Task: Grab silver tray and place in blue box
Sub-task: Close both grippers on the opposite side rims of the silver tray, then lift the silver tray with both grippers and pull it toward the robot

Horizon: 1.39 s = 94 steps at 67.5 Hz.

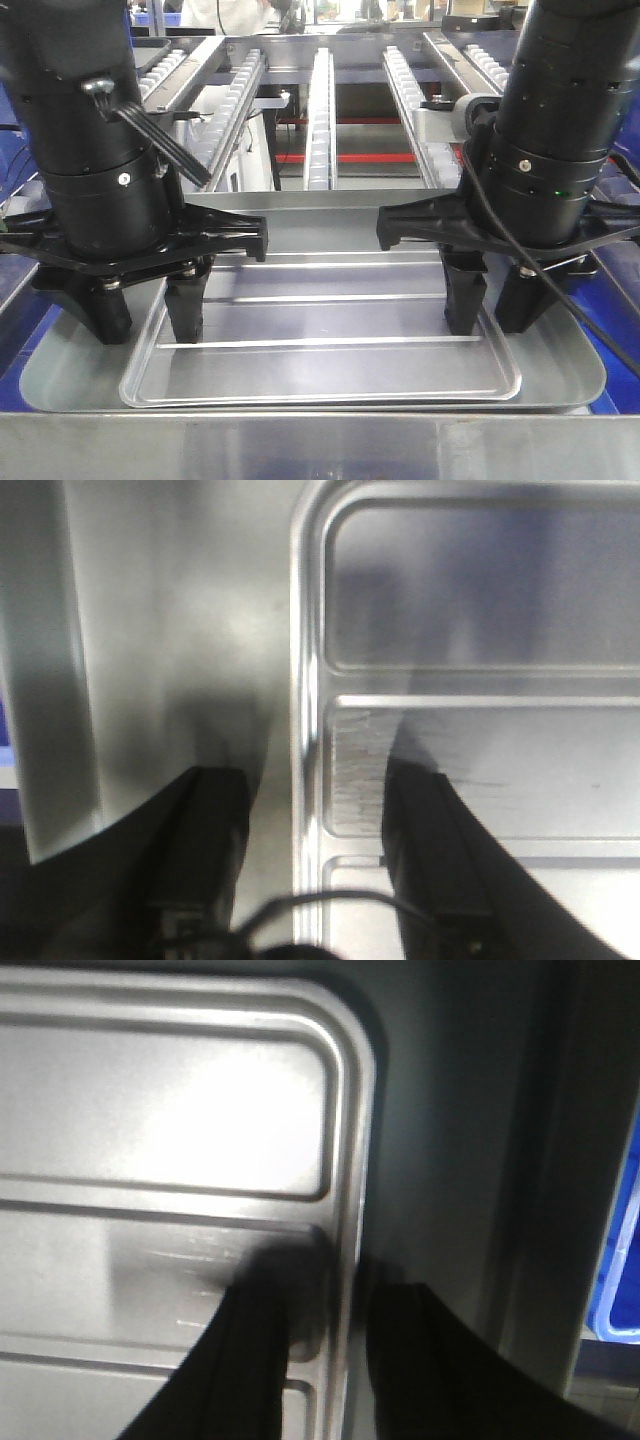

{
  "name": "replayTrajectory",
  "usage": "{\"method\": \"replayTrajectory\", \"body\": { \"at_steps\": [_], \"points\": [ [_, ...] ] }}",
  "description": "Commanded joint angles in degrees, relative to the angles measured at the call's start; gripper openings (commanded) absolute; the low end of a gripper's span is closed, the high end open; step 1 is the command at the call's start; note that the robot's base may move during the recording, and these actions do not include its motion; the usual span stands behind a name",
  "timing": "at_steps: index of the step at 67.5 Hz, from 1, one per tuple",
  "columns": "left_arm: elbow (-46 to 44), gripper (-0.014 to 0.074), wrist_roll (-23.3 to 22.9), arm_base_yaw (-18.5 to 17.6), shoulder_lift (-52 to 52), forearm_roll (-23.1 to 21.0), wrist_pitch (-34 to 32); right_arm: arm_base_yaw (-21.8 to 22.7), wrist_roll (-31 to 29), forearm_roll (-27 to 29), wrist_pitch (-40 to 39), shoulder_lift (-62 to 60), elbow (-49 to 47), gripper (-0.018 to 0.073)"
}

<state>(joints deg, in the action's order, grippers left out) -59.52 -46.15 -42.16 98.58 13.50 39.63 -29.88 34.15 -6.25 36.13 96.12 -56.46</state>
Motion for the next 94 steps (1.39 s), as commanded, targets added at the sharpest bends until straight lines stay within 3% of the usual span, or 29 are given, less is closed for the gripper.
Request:
{"method": "replayTrajectory", "body": {
  "at_steps": [1,21,36,41,54,75,85,94],
  "points": [
    [-0.93,0.0244,-0.72,-0.22,-1.24,0.12,-1.02,-0.03,-0.51,-0.70,-1.55,-2.09,-1.24,0.0337],
    [-0.93,0.0235,-0.72,-0.22,-1.24,0.12,-1.02,-0.03,-0.51,-0.70,-1.55,-2.09,-1.24,0.0337],
    [-0.93,-0.0022,-0.72,-0.22,-1.24,0.12,-1.02,-0.03,-0.51,-0.70,-1.39,-2.09,-1.24,0.0337],
    [-0.93,-0.0008,-0.72,-0.22,-1.24,0.12,-1.13,-0.03,-0.51,-0.70,-1.02,-2.09,-1.24,0.0307],
    [-0.93,-0.0008,-0.72,-0.22,-1.24,0.12,-1.21,-0.03,-0.51,-0.65,-0.30,-2.09,-1.24,0.0038],
    [-1.45,-0.0008,-0.72,-0.22,-1.24,0.12,-1.17,-0.03,-0.51,-0.65,-0.55,-2.09,-1.29,0.0054],
    [-4.98,-0.0008,-0.72,-0.22,-3.08,0.60,5.40,-0.03,1.04,-0.59,2.68,-4.36,-2.65,0.0054],
    [-5.83,-0.0008,-0.81,-0.22,-7.23,-1.09,6.08,-0.05,4.10,-0.59,4.01,-9.00,-3.05,0.0054]
  ]
}}
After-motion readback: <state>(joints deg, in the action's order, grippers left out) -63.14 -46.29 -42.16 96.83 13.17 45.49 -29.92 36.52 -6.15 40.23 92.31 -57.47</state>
